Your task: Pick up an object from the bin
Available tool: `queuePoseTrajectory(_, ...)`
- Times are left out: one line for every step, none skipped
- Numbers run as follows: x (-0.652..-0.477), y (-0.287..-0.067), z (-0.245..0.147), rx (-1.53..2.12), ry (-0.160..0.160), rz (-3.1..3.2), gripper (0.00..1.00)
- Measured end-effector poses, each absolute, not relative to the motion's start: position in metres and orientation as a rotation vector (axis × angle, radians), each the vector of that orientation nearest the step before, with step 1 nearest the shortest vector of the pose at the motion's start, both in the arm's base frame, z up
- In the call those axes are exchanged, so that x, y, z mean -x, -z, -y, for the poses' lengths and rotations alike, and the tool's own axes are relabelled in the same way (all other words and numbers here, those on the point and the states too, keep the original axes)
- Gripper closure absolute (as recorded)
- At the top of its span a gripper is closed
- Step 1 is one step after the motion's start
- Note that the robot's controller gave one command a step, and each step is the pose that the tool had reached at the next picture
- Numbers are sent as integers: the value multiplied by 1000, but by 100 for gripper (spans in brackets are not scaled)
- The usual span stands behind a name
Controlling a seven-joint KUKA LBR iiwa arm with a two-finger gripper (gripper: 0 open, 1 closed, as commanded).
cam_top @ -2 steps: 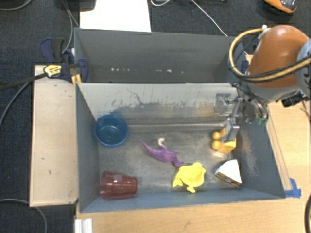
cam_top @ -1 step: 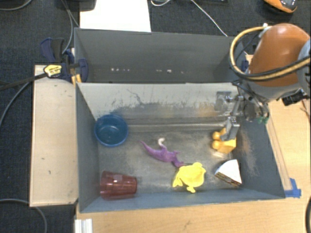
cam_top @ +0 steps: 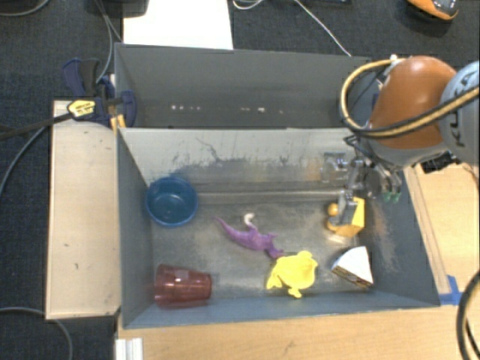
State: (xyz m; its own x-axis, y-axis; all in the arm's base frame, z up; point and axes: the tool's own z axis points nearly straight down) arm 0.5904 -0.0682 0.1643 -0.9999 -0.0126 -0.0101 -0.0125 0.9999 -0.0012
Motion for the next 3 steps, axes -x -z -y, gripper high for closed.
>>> queuePoseTrajectory(-576,-98,58,-74,-1,-3133,0)
queuePoseTrajectory(-570,-82,41,-156,-1,-3131,0)
queuePoseTrajectory(-558,-76,15,-288,-2,-3119,0)
